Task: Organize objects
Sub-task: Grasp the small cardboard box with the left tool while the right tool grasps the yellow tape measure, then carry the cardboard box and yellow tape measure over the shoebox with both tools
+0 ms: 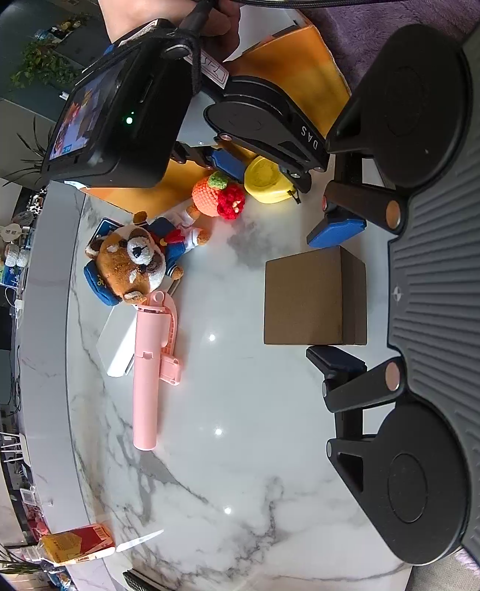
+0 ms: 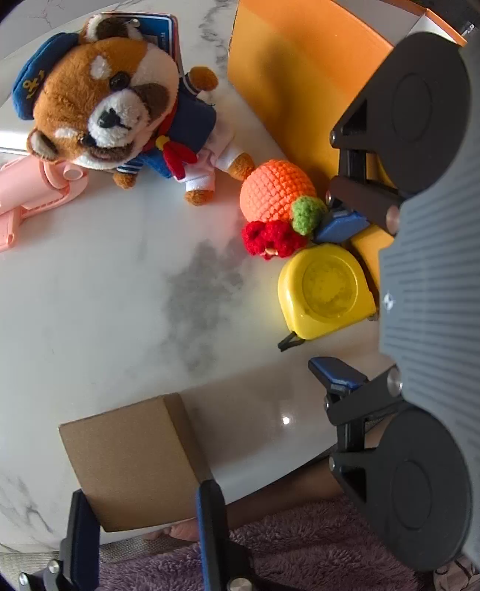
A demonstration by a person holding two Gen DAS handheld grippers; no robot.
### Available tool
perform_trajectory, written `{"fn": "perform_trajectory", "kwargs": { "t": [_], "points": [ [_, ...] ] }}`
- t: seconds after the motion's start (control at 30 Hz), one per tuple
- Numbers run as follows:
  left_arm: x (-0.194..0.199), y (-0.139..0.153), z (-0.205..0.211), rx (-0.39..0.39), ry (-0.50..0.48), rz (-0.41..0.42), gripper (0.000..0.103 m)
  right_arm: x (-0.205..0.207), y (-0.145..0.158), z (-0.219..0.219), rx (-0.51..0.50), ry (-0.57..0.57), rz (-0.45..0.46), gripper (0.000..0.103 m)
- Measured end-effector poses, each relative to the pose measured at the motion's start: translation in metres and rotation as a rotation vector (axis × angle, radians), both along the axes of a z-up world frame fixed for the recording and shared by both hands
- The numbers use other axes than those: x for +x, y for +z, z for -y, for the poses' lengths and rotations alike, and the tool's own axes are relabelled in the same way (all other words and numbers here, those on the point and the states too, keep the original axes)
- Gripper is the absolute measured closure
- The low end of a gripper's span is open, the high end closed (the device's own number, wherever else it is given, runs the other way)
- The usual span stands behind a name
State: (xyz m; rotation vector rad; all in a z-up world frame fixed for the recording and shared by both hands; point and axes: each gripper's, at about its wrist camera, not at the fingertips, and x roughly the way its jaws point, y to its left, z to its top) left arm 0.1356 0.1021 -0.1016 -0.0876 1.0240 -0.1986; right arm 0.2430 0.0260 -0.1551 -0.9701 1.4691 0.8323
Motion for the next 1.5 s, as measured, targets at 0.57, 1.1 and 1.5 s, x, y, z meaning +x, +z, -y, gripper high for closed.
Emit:
{"fn": "perform_trajectory", "kwargs": {
  "t": [0.57, 1.1, 1.5],
  "points": [
    [0.002, -0.009, -0.007, -0.018, 0.035, -0.075, 0.03, -0.036, 0.05, 0.021, 0.224, -0.095, 0.035, 0.046],
    [-0.023, 0.031, 0.023, 0.121, -0.081, 0.091, 0.035, -0.053, 0.173, 0.114, 0.506, -0.332, 0.233, 0.046],
    [-0.023, 0.129, 0.127, 0.141, -0.486, 0.265, 0.035, -0.071, 0.179, 0.234, 0.485, -0.514, 0.341, 0.046]
  ]
}}
